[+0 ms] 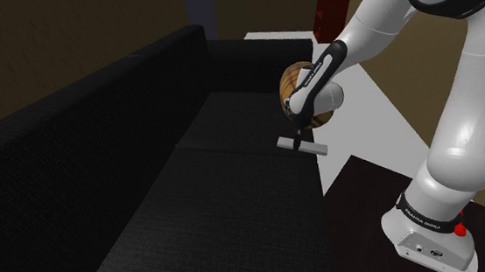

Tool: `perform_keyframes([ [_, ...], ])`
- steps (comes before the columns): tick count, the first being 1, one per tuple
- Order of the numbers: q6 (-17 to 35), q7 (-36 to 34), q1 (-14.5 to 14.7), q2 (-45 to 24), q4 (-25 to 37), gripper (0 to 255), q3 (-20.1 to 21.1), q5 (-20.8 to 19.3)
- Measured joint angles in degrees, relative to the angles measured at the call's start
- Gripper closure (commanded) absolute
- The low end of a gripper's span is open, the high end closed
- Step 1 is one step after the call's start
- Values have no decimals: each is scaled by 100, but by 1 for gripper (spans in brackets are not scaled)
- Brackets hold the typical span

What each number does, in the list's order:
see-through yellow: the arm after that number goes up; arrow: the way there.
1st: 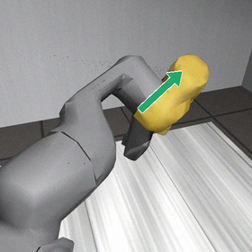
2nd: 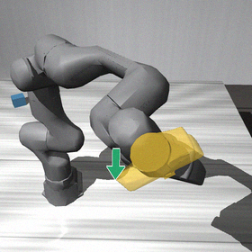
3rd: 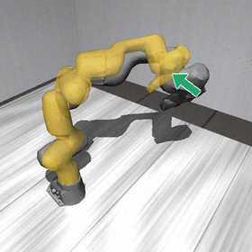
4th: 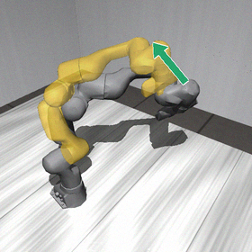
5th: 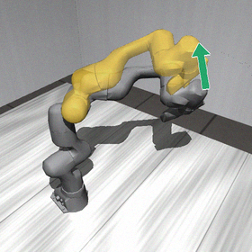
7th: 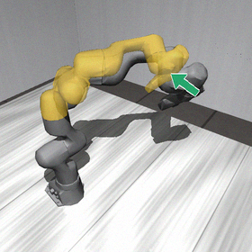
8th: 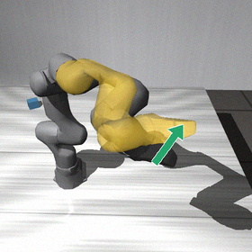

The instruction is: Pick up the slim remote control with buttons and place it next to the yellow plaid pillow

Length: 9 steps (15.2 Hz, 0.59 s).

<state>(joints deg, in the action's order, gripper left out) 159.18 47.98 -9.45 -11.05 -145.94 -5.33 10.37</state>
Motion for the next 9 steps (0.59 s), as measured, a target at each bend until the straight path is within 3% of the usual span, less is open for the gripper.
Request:
perform_keyframes([
  [5, 42, 16, -5, -36, -4, 0, 11, 22],
  [6, 42, 16, -5, -36, -4, 255, 11, 22],
  [9, 42, 16, -5, -35, -5, 255, 11, 22],
])
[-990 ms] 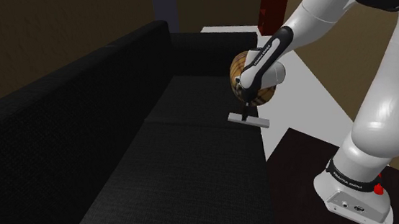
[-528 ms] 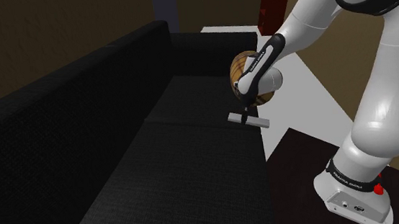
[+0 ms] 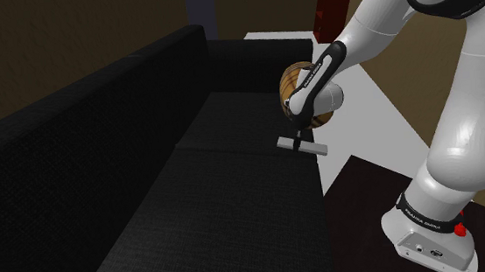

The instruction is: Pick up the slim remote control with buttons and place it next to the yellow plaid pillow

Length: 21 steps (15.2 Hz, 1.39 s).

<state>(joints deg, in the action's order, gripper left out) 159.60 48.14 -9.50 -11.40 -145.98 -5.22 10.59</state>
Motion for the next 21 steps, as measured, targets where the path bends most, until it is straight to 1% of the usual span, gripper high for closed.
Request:
perform_keyframes([
  [8, -39, -15, 5, 52, -13, 255, -14, -24],
  [21, -1042, -410, 63, 1064, -1, 255, -164, -514],
])
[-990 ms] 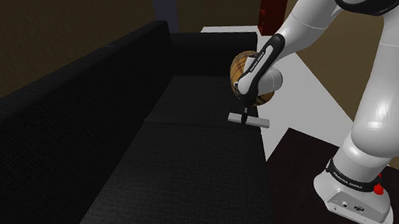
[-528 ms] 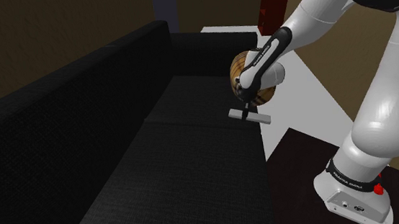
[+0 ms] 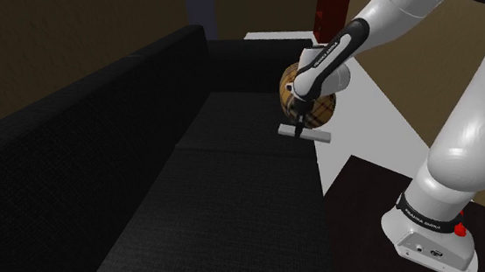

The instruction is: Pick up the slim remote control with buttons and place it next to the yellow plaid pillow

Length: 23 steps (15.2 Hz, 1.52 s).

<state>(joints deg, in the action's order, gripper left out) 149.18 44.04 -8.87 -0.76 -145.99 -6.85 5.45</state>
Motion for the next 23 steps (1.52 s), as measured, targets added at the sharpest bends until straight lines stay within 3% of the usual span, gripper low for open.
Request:
perform_keyframes([
  [23, -1943, -339, -60, 1346, 614, 255, 25, -381],
])
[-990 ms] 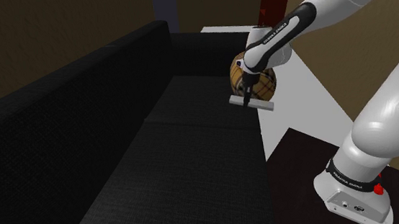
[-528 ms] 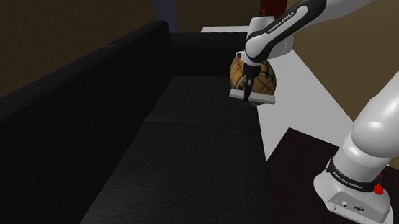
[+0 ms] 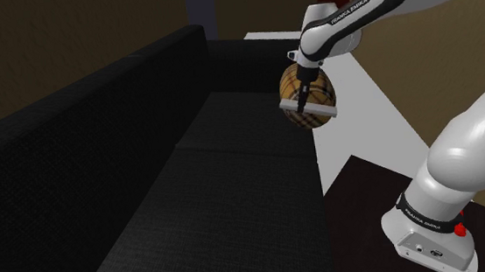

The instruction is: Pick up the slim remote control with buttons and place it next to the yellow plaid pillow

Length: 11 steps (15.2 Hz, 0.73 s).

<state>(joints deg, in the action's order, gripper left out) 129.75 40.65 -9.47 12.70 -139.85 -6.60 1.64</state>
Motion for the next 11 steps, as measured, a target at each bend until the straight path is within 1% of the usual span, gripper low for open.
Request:
perform_keyframes([
  [11, -909, -87, -9, 399, 514, 255, 36, -59],
])
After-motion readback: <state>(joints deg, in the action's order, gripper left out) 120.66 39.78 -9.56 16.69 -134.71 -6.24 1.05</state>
